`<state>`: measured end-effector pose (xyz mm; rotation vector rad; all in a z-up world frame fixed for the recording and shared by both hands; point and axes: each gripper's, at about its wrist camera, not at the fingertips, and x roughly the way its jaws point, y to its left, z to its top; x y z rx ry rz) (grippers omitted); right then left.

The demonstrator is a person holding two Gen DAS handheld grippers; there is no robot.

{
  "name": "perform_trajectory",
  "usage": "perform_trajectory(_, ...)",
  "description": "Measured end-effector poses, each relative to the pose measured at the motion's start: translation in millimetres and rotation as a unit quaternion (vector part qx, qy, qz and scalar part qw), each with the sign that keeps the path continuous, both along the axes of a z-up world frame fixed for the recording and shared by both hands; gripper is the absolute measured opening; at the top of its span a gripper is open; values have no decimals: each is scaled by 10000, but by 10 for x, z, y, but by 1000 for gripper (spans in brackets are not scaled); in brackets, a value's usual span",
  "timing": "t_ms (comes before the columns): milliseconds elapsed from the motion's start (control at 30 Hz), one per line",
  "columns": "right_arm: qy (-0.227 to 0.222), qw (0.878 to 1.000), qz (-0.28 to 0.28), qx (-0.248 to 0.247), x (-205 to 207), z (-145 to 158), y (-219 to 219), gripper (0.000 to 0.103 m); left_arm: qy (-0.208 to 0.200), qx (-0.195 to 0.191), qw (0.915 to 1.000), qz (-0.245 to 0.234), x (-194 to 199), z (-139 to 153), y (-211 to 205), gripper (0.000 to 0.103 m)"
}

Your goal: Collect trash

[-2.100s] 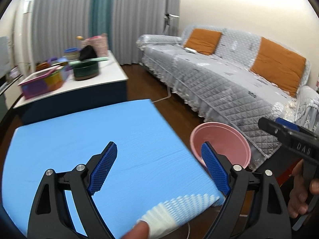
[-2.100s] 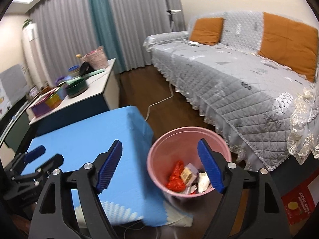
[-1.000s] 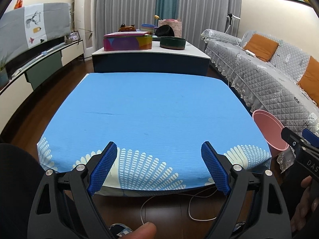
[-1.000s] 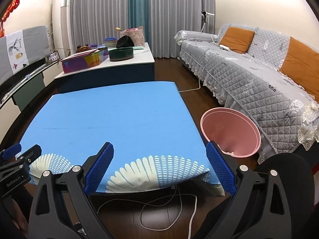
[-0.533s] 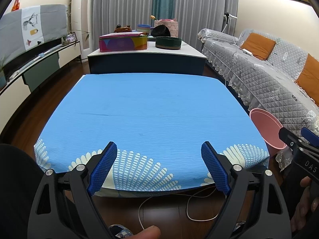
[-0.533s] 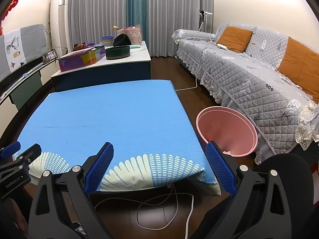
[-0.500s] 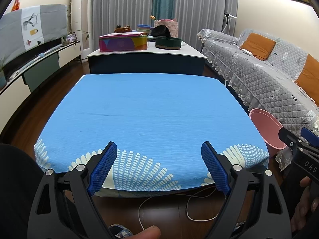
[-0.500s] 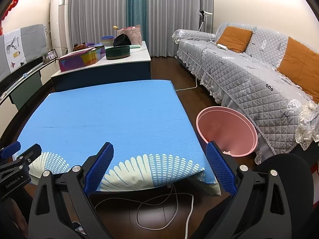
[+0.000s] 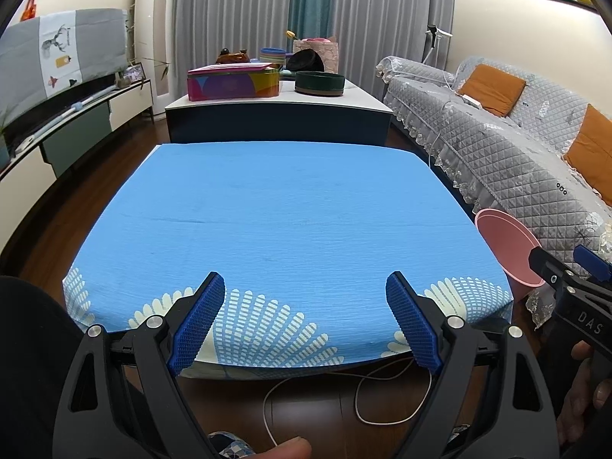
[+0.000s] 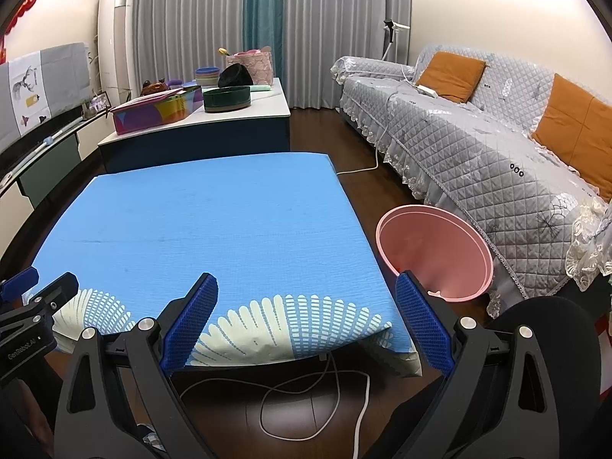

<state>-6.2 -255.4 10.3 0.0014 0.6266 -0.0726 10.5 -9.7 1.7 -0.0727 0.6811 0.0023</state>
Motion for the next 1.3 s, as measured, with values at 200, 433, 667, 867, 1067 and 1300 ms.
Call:
perform_trajectory(200, 1, 10000, -16, 9, -5, -2, -2, 93, -12, -6, 10000, -34, -1, 4, -4, 84)
perform_trajectory(433, 2, 10000, -17, 14, -9, -4, -6, 93, -4, -12, 10000, -48, 9, 1, -19, 84)
perform_trajectory(667, 7, 10000, -15, 8, -6, -4, -6, 93, 5, -24, 10000, -77, 17, 4, -16, 84)
perform_trajectory(867, 3, 10000, -15, 10, -4, -2, -9, 93, 2, -16, 10000, -75, 14, 5, -19, 84)
perform_trajectory(1067, 4, 10000, -15, 9, -6, -3, -11, 93, 12, -31, 9999, -127, 27, -8, -48, 84)
perform_trajectory(1300, 5, 10000, -7, 4, -7, -4, -9, 93, 10, -14, 9999, -153, 25, -17, -82, 84)
